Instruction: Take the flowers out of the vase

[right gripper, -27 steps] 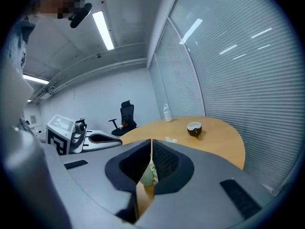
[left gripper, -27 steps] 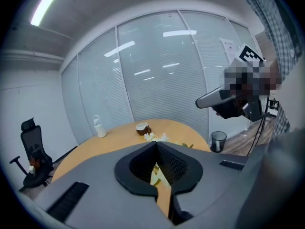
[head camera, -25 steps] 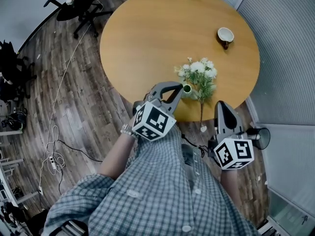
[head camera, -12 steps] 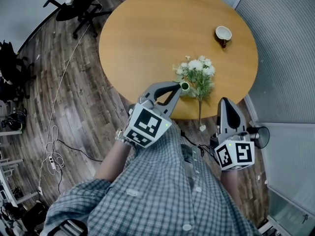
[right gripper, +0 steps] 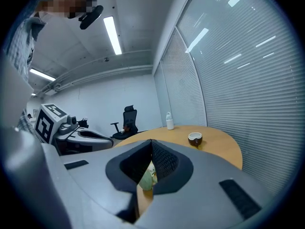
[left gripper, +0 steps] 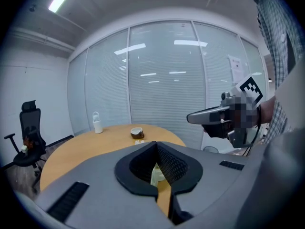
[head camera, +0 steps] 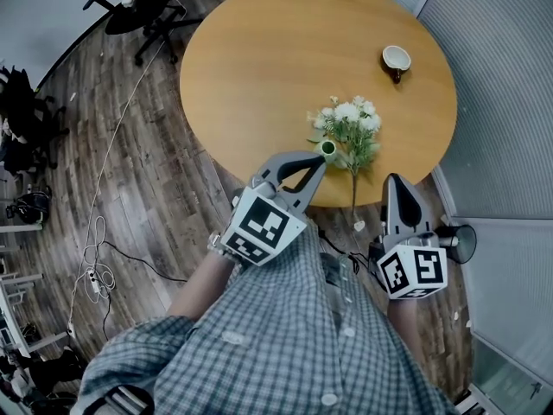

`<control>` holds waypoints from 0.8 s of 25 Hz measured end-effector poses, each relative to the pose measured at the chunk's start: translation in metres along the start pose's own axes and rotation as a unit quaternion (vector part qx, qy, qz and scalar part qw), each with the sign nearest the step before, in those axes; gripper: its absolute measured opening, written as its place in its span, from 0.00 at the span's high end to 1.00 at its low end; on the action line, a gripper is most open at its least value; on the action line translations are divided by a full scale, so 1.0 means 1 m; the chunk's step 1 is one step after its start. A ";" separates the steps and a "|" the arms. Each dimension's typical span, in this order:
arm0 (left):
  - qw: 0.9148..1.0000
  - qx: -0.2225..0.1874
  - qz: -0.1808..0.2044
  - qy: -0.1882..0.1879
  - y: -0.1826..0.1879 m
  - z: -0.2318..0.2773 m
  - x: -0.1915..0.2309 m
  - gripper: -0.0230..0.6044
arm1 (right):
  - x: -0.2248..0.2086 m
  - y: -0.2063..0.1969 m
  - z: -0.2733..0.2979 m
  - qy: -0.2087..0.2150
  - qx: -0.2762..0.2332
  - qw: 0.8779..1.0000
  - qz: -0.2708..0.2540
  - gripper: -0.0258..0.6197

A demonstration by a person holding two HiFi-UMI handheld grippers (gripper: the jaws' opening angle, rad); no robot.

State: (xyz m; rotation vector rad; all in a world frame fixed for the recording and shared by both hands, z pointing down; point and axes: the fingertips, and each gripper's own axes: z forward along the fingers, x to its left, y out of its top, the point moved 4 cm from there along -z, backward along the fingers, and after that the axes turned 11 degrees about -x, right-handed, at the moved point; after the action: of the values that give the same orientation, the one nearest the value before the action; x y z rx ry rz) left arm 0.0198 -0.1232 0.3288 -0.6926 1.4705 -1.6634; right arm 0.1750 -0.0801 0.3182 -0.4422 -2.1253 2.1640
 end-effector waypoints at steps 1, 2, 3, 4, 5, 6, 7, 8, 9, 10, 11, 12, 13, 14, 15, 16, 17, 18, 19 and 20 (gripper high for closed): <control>1.000 0.001 -0.002 -0.002 0.000 -0.001 -0.002 0.95 | 0.001 -0.001 0.000 -0.001 0.000 1.000 0.004 0.94; 1.000 0.002 -0.004 -0.004 -0.001 -0.001 -0.004 0.95 | 0.003 -0.002 0.001 0.001 0.000 1.000 0.007 0.94; 1.000 0.003 -0.004 -0.006 -0.001 -0.001 -0.005 0.95 | 0.006 -0.003 0.002 0.004 0.000 1.000 0.007 0.94; 1.000 0.003 -0.004 -0.007 -0.001 -0.001 -0.007 0.95 | 0.008 -0.003 0.003 0.007 0.000 1.000 0.007 0.94; 1.000 0.003 -0.004 -0.008 -0.002 -0.001 -0.007 0.95 | 0.009 -0.004 0.003 0.010 0.000 1.000 0.007 0.94; 1.000 0.003 -0.004 -0.008 -0.002 -0.001 -0.008 0.95 | 0.010 -0.004 0.003 0.011 0.000 1.000 0.007 0.94; 1.000 0.003 -0.004 -0.009 -0.002 -0.001 -0.008 0.95 | 0.010 -0.004 0.003 0.009 0.000 1.000 0.007 0.94; 1.000 0.002 -0.005 -0.009 -0.001 -0.001 -0.008 0.95 | 0.009 -0.005 0.003 0.007 0.001 1.000 0.008 0.95; 1.000 0.002 -0.006 -0.009 -0.001 -0.001 -0.008 0.95 | 0.008 -0.005 0.002 0.004 0.002 1.000 0.009 0.94; 1.000 0.001 -0.007 -0.009 0.000 -0.001 -0.008 0.95 | 0.007 -0.005 0.001 0.001 0.003 1.000 0.009 0.94; 1.000 0.001 -0.007 -0.010 0.000 -0.001 -0.008 0.95 | 0.006 -0.005 0.001 0.000 0.004 1.000 0.009 0.94; 1.000 0.000 -0.006 -0.010 0.000 -0.001 -0.008 0.95 | 0.006 -0.005 0.001 0.000 0.005 1.000 0.008 0.94; 1.000 0.000 -0.003 -0.010 0.000 -0.001 -0.008 0.95 | 0.005 -0.006 0.001 0.000 0.006 1.000 0.006 0.94; 1.000 0.000 -0.001 -0.011 0.000 0.000 -0.008 0.95 | 0.005 -0.006 0.001 0.001 0.008 1.000 0.006 0.95; 1.000 -0.001 0.000 -0.012 0.001 0.001 -0.009 0.95 | 0.005 -0.007 0.001 0.001 0.009 1.000 0.005 0.95; 1.000 -0.002 0.001 -0.013 0.001 0.001 -0.009 0.95 | 0.005 -0.007 0.001 0.001 0.011 1.000 0.003 0.94; 1.000 -0.003 0.000 -0.014 0.002 0.001 -0.009 0.95 | 0.006 -0.006 0.001 0.002 0.012 1.000 0.002 0.94; 1.000 -0.004 0.000 -0.014 0.003 0.001 -0.009 0.95 | 0.007 -0.005 0.002 0.003 0.013 1.000 0.001 0.95; 1.000 -0.004 0.001 -0.014 0.004 0.001 -0.009 0.95 | 0.008 -0.005 0.002 0.004 0.014 1.000 0.000 0.94; 1.000 -0.005 0.002 -0.014 0.004 0.000 -0.009 0.95 | 0.009 -0.005 0.003 0.005 0.014 1.000 -0.001 0.95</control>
State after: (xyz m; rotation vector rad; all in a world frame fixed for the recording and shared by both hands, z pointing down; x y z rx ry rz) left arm 0.0256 -0.1162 0.3254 -0.7161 1.4602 -1.6380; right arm 0.1654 -0.0803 0.3215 -0.4482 -2.0858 2.1845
